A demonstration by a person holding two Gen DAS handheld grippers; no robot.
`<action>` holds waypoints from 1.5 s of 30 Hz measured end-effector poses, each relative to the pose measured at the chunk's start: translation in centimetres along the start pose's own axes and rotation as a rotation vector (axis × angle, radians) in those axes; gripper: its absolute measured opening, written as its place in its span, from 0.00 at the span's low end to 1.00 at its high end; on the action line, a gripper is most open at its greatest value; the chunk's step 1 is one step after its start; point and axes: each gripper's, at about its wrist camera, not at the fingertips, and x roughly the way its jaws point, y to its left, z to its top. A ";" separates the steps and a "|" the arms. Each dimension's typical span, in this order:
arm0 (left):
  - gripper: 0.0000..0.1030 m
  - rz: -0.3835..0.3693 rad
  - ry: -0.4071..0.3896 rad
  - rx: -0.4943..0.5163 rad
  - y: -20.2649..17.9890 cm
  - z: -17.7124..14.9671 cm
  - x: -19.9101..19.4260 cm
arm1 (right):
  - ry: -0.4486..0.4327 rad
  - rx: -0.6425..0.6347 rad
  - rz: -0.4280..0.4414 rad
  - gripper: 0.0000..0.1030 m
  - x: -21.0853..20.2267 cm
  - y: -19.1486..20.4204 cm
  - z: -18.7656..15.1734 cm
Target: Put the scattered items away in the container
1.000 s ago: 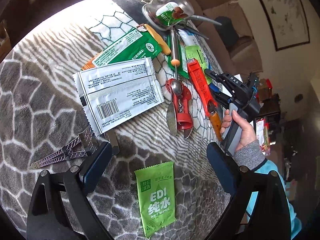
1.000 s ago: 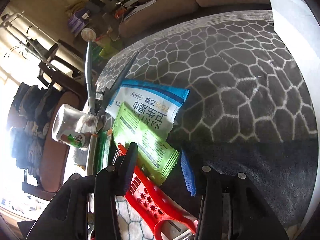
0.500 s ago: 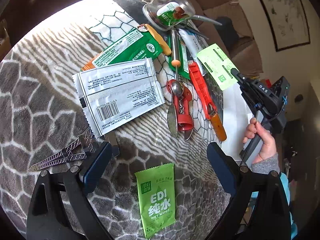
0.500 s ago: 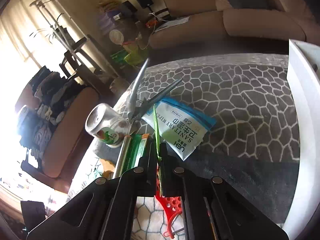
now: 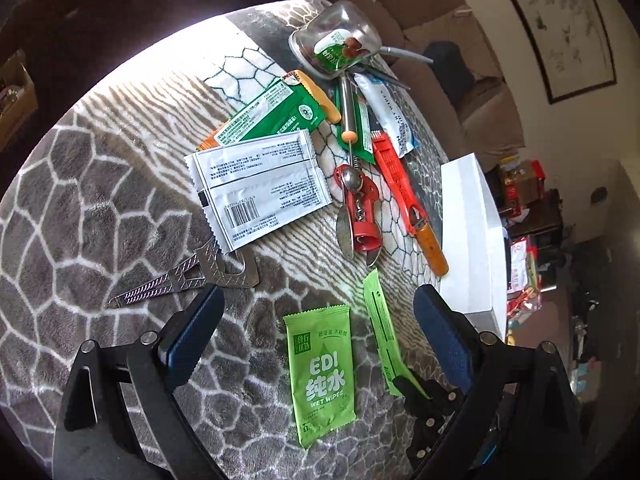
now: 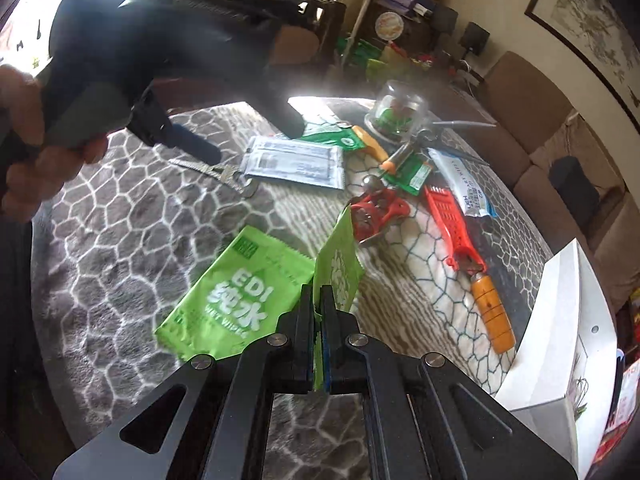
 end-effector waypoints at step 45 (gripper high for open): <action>0.93 -0.136 0.338 0.015 -0.2 -3.8 4.2 | 0.017 0.950 0.501 0.35 5.0 -7.1 -6.0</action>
